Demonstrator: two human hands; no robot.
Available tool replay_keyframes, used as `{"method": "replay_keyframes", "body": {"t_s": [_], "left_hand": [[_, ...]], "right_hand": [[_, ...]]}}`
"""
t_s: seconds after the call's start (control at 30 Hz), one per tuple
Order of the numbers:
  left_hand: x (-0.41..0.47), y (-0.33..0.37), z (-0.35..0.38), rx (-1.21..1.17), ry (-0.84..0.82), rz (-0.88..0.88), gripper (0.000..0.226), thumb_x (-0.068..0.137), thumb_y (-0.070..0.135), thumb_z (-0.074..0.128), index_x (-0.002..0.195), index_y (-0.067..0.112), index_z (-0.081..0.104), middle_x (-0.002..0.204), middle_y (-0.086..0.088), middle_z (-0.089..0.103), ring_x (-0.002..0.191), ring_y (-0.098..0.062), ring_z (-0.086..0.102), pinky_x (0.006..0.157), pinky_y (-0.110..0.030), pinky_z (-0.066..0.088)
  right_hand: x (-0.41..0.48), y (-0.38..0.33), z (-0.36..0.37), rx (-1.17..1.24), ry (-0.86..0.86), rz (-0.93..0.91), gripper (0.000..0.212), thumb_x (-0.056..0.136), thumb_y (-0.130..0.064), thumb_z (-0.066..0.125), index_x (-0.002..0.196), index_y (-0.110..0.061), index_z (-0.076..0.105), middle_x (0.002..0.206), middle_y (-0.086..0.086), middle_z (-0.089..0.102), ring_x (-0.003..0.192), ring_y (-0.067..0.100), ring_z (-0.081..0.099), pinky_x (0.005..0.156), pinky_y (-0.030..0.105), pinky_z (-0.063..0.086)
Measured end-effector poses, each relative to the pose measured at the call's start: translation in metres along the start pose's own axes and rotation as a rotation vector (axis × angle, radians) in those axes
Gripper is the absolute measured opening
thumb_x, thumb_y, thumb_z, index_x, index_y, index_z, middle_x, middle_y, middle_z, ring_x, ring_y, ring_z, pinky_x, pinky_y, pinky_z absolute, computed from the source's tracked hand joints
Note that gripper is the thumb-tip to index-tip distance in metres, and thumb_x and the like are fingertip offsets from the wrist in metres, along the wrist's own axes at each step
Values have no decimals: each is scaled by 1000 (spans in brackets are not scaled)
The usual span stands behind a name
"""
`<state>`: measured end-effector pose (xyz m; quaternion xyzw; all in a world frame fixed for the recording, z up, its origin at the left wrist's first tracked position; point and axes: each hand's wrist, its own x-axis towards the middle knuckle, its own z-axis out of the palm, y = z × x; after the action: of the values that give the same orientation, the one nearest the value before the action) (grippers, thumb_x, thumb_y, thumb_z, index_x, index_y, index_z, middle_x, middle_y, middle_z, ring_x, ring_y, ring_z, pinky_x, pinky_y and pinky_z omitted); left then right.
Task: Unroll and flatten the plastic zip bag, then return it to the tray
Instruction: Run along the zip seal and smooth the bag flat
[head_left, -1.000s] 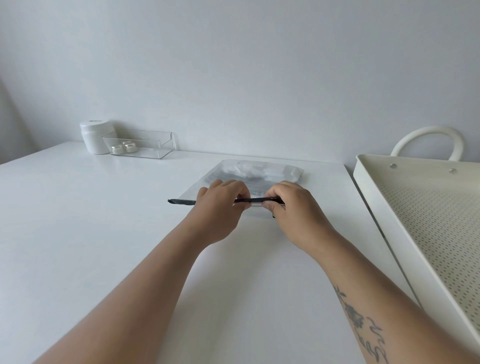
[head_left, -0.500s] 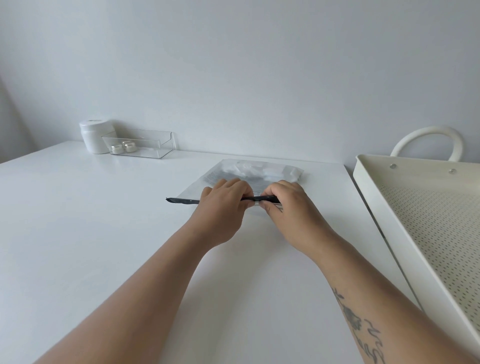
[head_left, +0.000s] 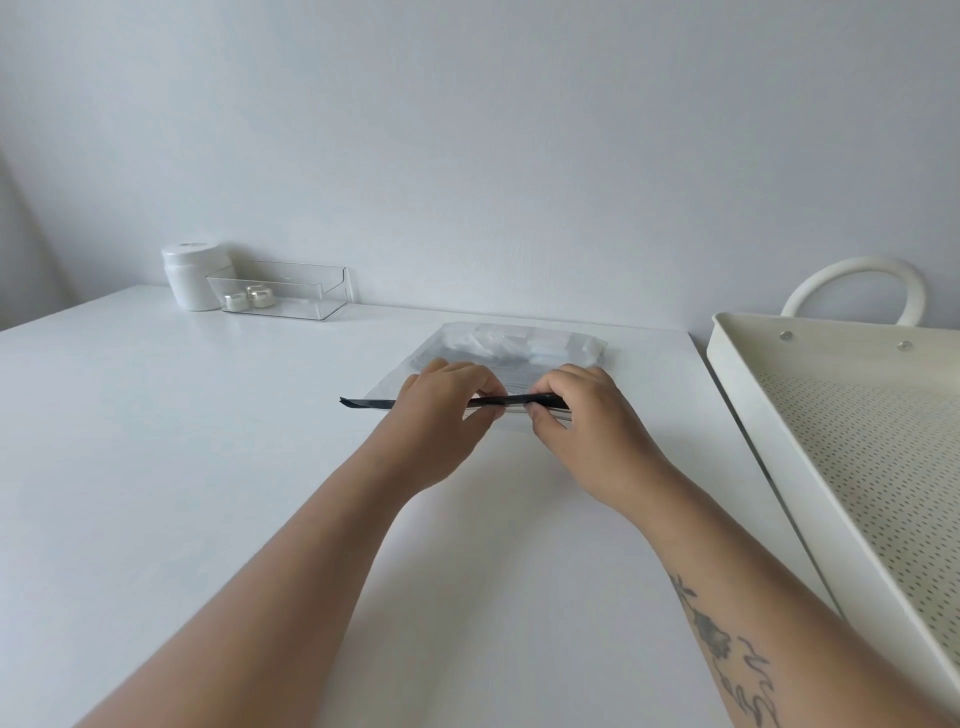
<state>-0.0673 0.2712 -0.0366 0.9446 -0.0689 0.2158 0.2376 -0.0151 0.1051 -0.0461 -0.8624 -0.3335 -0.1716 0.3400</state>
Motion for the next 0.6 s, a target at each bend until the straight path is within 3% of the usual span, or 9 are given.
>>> {"method": "replay_keyframes", "body": {"t_s": [0.37, 0.53, 0.6], "left_hand": [[2, 4, 4, -118, 35, -84, 8, 90, 17, 62, 89, 20, 70, 86, 6, 66, 85, -12, 57, 74, -26, 45], [1, 1, 1, -138, 42, -94, 6, 86, 17, 66, 88, 20, 71, 81, 11, 68, 76, -2, 59, 64, -11, 42], [0, 0, 1, -144, 49, -107, 7, 85, 15, 66, 86, 19, 71, 81, 10, 69, 74, -2, 60, 63, -13, 43]], "right_hand": [[1, -6, 0, -275, 69, -34, 6, 88, -27, 57, 89, -26, 63, 89, -11, 59, 96, 17, 44, 84, 32, 25], [0, -3, 0, -248, 57, -1, 7, 89, -25, 57, 86, -24, 63, 88, -11, 61, 95, 16, 45, 87, 34, 27], [1, -1, -1, -232, 61, 10, 6, 88, -24, 57, 87, -24, 63, 89, -12, 61, 96, 15, 45, 88, 34, 27]]}}
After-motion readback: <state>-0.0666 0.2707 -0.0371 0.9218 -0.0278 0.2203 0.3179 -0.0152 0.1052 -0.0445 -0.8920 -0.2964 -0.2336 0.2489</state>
